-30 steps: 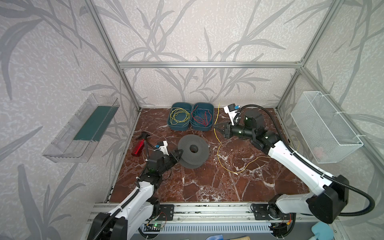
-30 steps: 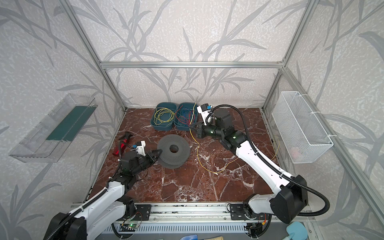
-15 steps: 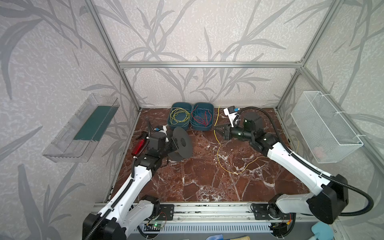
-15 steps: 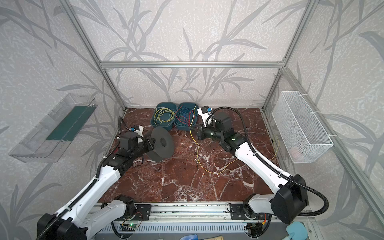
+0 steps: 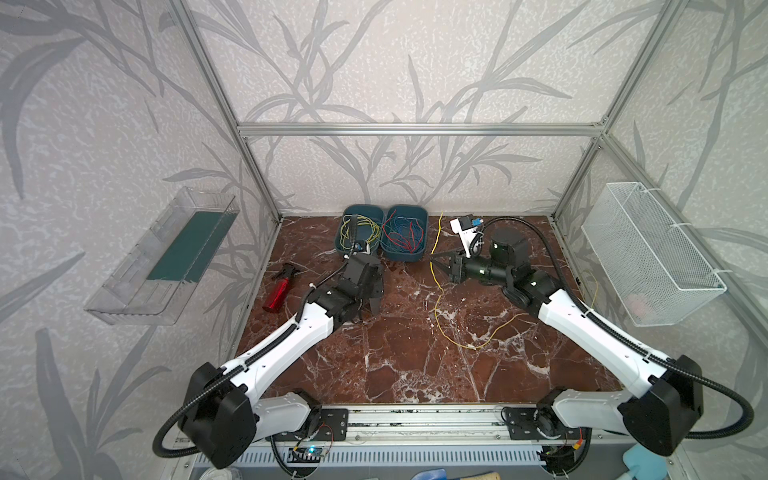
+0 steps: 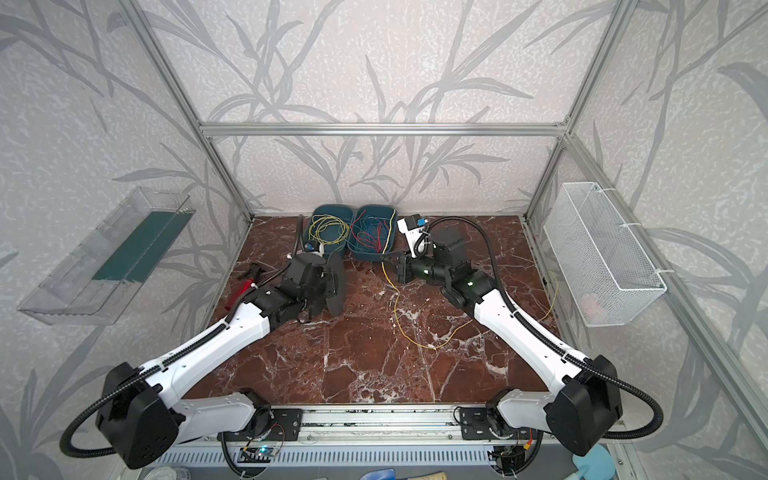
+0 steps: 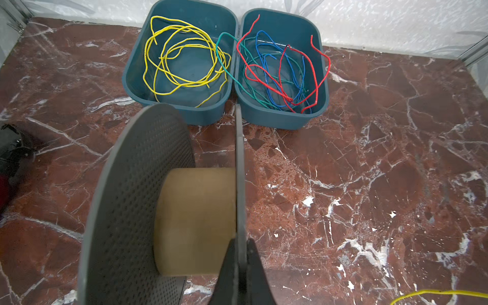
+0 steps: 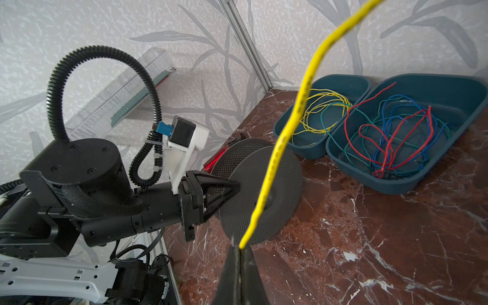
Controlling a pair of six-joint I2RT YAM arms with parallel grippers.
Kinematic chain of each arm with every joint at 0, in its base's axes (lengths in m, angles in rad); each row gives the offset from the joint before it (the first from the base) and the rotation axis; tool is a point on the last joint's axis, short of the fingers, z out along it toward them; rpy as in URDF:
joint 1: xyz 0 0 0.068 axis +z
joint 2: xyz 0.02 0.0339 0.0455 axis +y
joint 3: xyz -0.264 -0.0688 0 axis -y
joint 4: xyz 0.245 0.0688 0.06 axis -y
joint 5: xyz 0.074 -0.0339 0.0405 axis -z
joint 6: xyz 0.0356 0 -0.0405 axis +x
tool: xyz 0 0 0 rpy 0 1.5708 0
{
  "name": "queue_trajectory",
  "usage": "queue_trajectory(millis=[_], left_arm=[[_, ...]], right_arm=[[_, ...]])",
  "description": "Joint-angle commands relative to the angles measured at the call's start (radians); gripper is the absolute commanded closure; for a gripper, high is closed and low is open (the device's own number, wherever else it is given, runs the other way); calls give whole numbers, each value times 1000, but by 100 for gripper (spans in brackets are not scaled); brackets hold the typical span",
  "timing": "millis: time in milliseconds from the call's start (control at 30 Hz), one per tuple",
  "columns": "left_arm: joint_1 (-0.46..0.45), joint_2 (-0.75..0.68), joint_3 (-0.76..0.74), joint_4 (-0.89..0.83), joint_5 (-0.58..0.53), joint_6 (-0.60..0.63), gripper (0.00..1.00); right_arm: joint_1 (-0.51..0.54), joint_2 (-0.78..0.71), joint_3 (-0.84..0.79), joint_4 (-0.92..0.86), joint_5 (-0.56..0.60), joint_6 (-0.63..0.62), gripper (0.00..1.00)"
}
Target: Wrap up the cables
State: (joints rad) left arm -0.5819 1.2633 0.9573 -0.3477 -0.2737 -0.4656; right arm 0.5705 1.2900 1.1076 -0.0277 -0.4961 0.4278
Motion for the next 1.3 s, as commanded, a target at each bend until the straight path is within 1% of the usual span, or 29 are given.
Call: queue_trajectory(millis=[0, 200, 367, 400, 500, 633, 900, 1267], left_arm=[[-22, 33, 37, -12, -85, -6, 100], [-32, 43, 42, -11, -70, -4, 100], [-32, 42, 40, -18, -61, -9, 100], [-32, 42, 39, -18, -58, -8, 99], [-32, 33, 36, -19, -55, -5, 90], [-32, 21, 36, -18, -47, -3, 82], [-32, 17, 61, -31, -30, 3, 78], [-32, -20, 81, -54, -17, 21, 77]], right_arm=[[4, -34, -4, 5, 4, -18, 100], [3, -49, -3, -17, 11, -36, 100], [3, -37, -4, 0, 4, -24, 100], [4, -35, -4, 1, 1, -20, 100], [4, -32, -4, 6, -4, -14, 100], [3, -37, -2, 3, -3, -13, 100], [4, -37, -6, 7, -7, -8, 100], [4, -38, -11, 6, -6, -13, 100]])
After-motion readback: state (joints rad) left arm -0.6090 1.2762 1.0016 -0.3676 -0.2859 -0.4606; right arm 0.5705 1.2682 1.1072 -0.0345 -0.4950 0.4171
